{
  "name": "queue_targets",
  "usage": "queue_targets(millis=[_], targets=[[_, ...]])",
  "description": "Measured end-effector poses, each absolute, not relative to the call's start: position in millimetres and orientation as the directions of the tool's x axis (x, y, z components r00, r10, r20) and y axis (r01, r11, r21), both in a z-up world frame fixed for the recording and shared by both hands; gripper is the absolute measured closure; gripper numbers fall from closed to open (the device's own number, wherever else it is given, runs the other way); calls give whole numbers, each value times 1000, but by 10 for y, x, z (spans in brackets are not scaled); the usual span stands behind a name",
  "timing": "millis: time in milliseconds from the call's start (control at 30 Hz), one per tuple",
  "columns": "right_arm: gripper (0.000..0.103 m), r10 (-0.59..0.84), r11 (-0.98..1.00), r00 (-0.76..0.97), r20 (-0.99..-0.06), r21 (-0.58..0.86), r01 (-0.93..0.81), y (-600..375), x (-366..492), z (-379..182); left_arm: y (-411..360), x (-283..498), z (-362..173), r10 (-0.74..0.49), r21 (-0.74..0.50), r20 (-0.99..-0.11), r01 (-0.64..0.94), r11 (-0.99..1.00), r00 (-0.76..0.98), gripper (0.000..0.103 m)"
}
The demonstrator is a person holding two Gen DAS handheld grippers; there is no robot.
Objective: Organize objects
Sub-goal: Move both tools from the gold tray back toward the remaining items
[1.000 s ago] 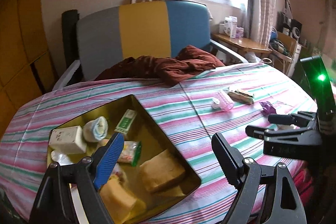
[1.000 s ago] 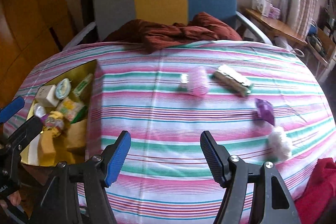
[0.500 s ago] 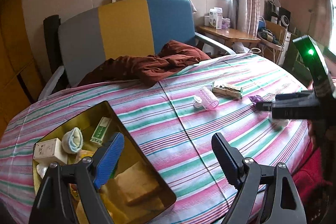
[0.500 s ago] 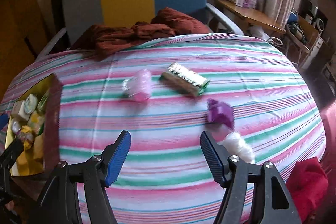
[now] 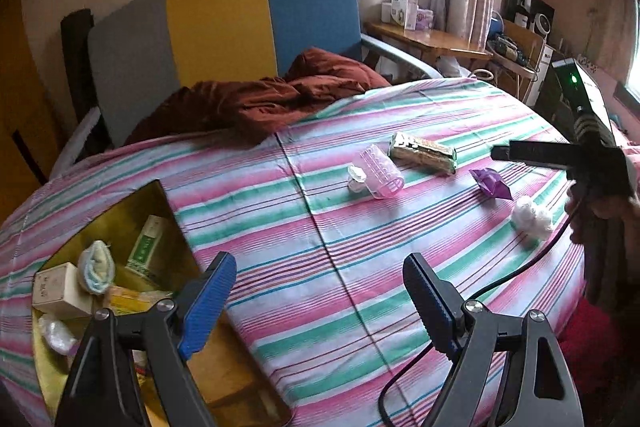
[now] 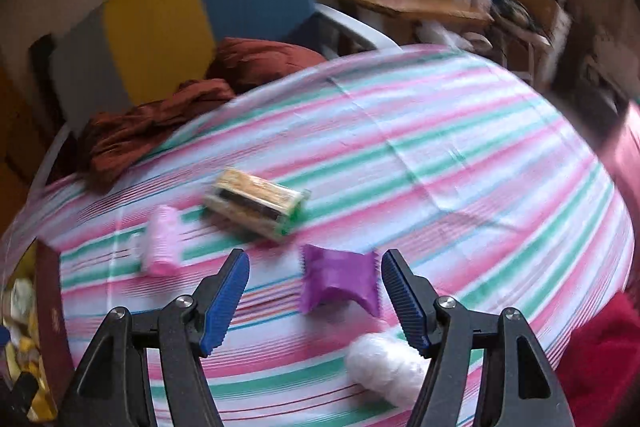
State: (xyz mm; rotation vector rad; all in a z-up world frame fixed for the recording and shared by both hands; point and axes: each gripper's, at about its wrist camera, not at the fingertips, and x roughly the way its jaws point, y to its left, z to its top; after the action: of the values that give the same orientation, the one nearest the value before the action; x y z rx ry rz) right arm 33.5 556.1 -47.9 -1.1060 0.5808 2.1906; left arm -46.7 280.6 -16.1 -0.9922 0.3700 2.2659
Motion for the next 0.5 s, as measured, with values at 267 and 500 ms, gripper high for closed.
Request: queue_targets(millis=[267, 500], targets=[[33, 309, -619, -438, -844, 171, -766, 5824, 510, -564, 3207, -743, -341, 435, -67, -785, -637, -768, -442, 18], [33, 316, -611, -461, -830, 194, -768, 5852, 566, -492, 3567, -953, -476, 417, -67, -813, -645, -761, -407, 18]])
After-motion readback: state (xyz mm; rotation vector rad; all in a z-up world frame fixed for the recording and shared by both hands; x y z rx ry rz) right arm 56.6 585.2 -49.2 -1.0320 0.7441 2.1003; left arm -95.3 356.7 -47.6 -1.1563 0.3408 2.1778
